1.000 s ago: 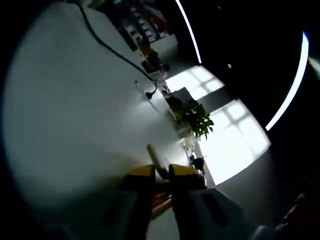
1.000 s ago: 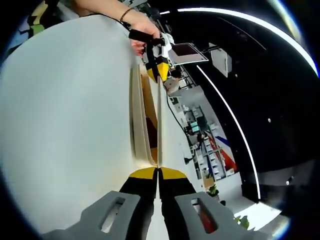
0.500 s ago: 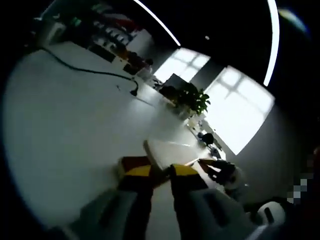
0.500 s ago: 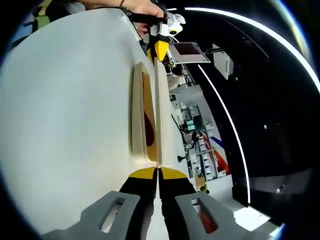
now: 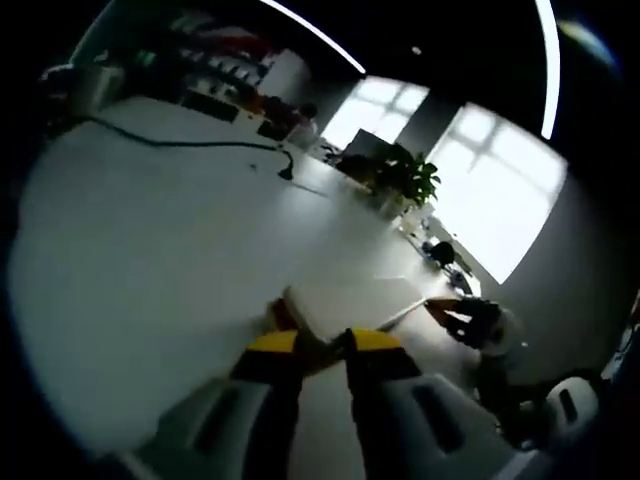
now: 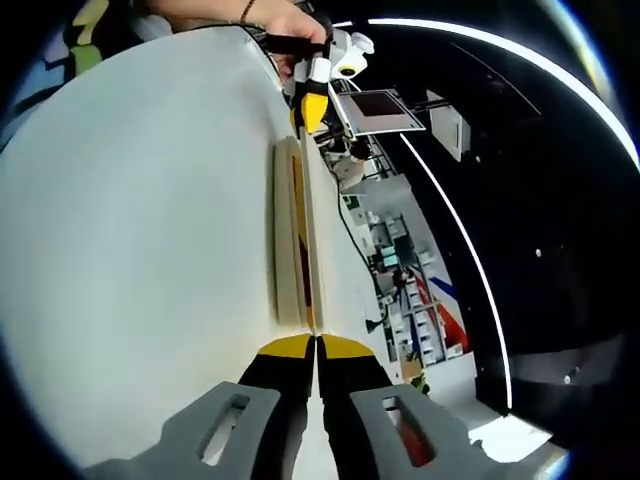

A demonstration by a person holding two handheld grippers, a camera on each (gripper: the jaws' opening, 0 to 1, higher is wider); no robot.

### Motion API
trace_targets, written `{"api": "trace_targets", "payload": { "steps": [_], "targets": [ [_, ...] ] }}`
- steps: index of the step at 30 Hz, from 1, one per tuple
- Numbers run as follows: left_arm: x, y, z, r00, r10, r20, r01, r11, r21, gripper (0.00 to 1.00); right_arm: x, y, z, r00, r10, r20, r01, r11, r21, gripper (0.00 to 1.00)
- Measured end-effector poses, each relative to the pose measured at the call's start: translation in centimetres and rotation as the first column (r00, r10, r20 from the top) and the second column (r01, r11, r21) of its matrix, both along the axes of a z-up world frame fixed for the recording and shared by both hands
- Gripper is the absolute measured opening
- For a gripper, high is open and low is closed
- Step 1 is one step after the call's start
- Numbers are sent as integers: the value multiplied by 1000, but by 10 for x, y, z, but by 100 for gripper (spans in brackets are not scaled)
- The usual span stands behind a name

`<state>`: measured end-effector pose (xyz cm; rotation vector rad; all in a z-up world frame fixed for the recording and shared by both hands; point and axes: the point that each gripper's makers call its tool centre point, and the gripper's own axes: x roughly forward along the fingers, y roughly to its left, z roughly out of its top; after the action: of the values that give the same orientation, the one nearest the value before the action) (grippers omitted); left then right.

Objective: Arrange the utensils inside the cutlery case until each visible utensil rests in its matching compartment.

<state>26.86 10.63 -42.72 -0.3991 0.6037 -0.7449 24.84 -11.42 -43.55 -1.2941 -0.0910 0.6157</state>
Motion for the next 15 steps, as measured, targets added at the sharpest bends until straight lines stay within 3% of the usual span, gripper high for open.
{"api": "trace_targets", "payload": {
  "steps": [9, 15],
  "targets": [
    [2, 1, -1, 1000, 7, 24, -8, 999, 45, 18, 1, -1, -2, 1000, -9, -18, 9, 1000, 15, 0],
    [3, 11, -11, 998, 10, 61, -22, 982, 189, 15, 2, -1, -4, 1000, -13, -28, 13, 1000, 13, 1]
  ]
}}
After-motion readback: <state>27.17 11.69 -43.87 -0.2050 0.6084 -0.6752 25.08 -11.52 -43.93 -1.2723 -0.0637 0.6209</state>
